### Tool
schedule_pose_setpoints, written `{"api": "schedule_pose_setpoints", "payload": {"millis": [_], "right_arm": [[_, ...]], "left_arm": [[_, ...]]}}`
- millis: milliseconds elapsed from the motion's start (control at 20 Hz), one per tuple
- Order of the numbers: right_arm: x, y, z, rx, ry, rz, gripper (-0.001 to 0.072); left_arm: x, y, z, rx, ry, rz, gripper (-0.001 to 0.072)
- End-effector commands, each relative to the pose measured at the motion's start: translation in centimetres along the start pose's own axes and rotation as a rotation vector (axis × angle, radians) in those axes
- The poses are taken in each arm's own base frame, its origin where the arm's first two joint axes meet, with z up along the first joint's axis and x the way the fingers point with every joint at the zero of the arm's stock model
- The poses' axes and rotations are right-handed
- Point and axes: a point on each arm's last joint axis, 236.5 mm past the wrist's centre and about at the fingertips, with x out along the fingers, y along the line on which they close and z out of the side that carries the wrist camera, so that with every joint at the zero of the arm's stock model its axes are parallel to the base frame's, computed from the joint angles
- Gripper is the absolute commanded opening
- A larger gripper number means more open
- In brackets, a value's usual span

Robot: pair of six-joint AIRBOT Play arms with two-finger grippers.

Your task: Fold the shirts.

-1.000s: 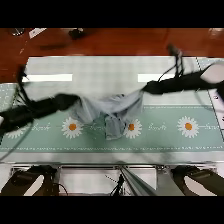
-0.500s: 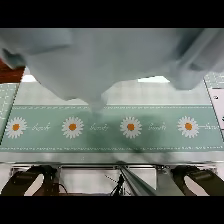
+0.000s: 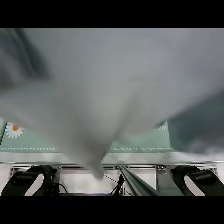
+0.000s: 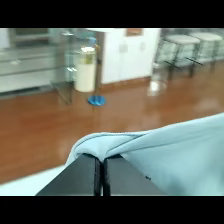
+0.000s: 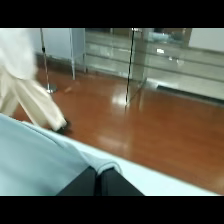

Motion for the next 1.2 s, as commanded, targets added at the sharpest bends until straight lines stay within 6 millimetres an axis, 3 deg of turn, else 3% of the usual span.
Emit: {"api": "schedule_pose_setpoints", "payload": {"millis": [0,150,300,400,550,700,800,950,1050,1150], "right_arm": [[1.3,1.1,-2.8,0.025,0.102,0.067,0.0021],[6.6,0.5,-8.3,0.079,0.295,0.114,0.0021],[12.9,-1.7,-15.1,0.134,0.479,0.105,0.0021],[17.7,-3.4,-19.5,0.174,0.578,0.094,0.0021],[25.6,-6.0,-24.7,0.211,0.677,0.082,0.0021],[33.0,-8.7,-29.1,0.254,0.738,0.060,0.0021],[37.1,-10.4,-31.1,0.309,0.766,0.061,0.0021],[42.2,-13.7,-33.0,0.430,0.747,0.040,0.0021],[44.4,-15.4,-34.6,0.541,0.724,0.042,0.0021],[45.4,-16.4,-36.8,0.657,0.736,0.054,0.0022]], "left_arm": [[0.5,-1.6,-2.8,-0.028,0.111,-0.083,0.0020],[4.2,0.1,-8.7,-0.120,0.300,-0.094,0.0021],[9.6,3.4,-18.0,-0.247,0.523,-0.078,0.0020],[14.1,6.3,-23.0,-0.345,0.560,-0.030,0.0021],[20.5,10.9,-28.4,-0.453,0.571,0.059,0.0021],[25.6,14.0,-33.2,-0.495,0.617,0.107,0.0021],[27.8,15.4,-36.9,-0.535,0.666,0.135,0.0021],[29.4,15.9,-42.0,-0.579,0.762,0.151,0.0021],[30.0,15.3,-44.7,-0.600,0.820,0.142,0.0021],[30.6,13.9,-46.8,-0.617,0.869,0.118,0.0024]]}}
